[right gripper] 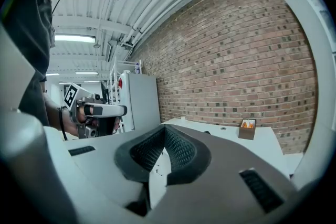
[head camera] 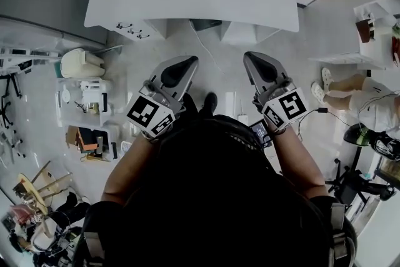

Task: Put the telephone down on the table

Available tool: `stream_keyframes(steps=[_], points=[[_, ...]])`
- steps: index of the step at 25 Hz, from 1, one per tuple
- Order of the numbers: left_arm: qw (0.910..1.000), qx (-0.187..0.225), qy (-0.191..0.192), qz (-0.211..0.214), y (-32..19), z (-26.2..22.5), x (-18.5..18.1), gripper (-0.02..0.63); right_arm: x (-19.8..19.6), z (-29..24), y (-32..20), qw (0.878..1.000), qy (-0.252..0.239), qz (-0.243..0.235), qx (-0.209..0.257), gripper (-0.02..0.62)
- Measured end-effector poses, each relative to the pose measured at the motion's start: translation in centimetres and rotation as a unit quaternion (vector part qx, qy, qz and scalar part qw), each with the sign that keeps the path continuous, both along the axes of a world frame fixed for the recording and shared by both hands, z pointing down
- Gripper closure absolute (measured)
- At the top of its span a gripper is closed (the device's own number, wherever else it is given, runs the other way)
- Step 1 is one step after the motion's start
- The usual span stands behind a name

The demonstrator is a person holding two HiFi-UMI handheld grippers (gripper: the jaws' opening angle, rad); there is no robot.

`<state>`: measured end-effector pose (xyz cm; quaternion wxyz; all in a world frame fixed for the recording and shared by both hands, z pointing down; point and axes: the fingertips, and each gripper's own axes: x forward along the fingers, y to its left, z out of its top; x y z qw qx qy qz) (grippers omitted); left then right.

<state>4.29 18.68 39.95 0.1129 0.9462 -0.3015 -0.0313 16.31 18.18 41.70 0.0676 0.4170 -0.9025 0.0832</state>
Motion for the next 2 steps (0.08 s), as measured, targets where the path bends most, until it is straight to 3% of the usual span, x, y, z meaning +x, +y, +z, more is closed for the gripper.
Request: stream_keyframes(steps=[2], points=[[1.0, 0.002, 0.0, 0.001, 0.43, -0.25, 0.5, 0.598, 0.42, -0.26, 0.48, 1.0, 0.0, 0.0, 0.001, 0.581]])
